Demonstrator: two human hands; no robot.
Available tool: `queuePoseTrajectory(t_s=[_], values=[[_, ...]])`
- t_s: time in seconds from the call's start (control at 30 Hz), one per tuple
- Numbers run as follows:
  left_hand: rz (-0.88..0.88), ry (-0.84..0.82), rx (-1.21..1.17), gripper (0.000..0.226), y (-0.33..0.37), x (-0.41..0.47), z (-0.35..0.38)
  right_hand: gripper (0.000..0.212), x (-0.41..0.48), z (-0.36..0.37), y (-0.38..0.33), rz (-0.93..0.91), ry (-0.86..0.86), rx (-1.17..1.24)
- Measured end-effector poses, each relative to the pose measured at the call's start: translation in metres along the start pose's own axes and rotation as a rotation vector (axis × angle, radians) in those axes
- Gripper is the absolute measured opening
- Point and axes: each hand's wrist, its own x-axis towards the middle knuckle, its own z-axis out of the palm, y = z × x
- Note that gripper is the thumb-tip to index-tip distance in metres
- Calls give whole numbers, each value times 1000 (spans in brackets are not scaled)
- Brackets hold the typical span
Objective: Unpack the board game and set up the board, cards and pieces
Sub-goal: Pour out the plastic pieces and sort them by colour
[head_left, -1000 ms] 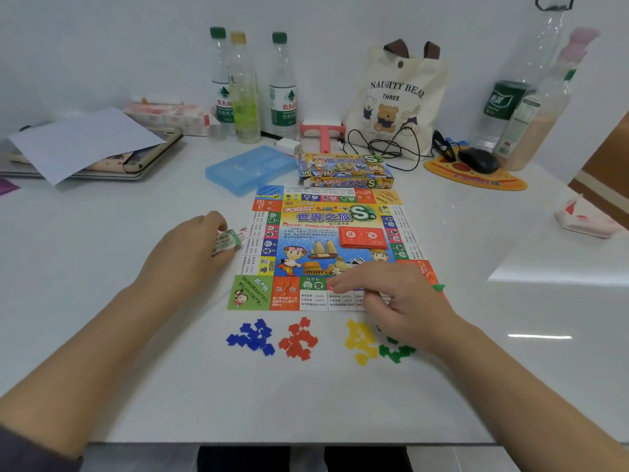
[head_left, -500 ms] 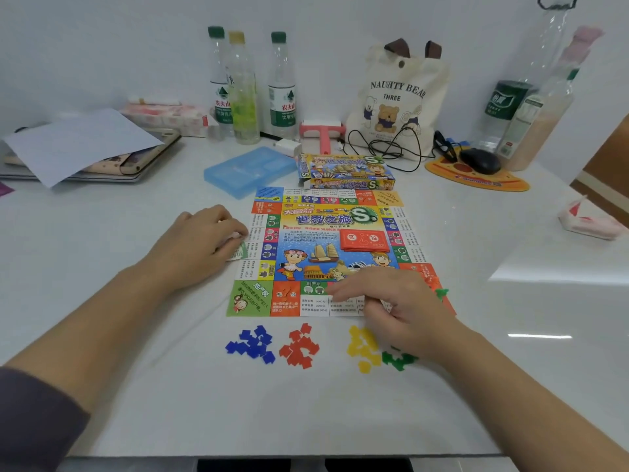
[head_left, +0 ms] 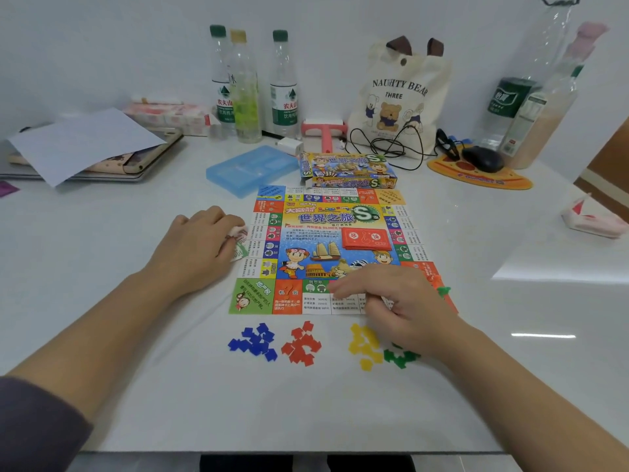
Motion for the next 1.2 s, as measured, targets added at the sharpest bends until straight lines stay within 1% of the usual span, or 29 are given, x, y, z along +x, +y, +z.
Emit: queuePoseTrajectory(t_s=[0.1, 0.27, 0.37, 0.43, 0.57, 0.63, 0.73, 0.9, 1.03, 1.1, 1.2], values=[[-1, -29, 22, 49, 0, 2, 0, 42, 0, 1, -2, -8, -3, 1], [-9, 24, 38, 42, -2, -1, 3, 42, 0, -1, -1, -5, 4, 15], [-38, 40, 34, 44, -2, -4, 2, 42, 0, 0, 0, -14, 8, 10], [-30, 52, -8, 48, -4, -6, -1, 42, 0, 0, 0, -13, 2, 9], [52, -16, -70, 57, -8, -5, -5, 42, 0, -1, -1, -1, -3, 10], [75, -52, -62, 57, -8, -4, -4, 42, -1, 0, -1, -5, -2, 5], [77, -45, -62, 54, -7, -2, -3, 42, 0, -1, -2, -6, 0, 11], [48, -1, -31, 43, -5, -5, -3, 43, 0, -1, -1, -9, 1, 7], [10, 3, -34, 45, -3, -8, -4, 43, 0, -2, -2, -11, 3, 5], [-34, 22, -60, 48, 0, -10, -6, 43, 0, -2, -1, -13, 6, 8], [-151, 50, -96, 47, 7, -15, -13, 43, 0, -2, -1, -16, 7, 11]])
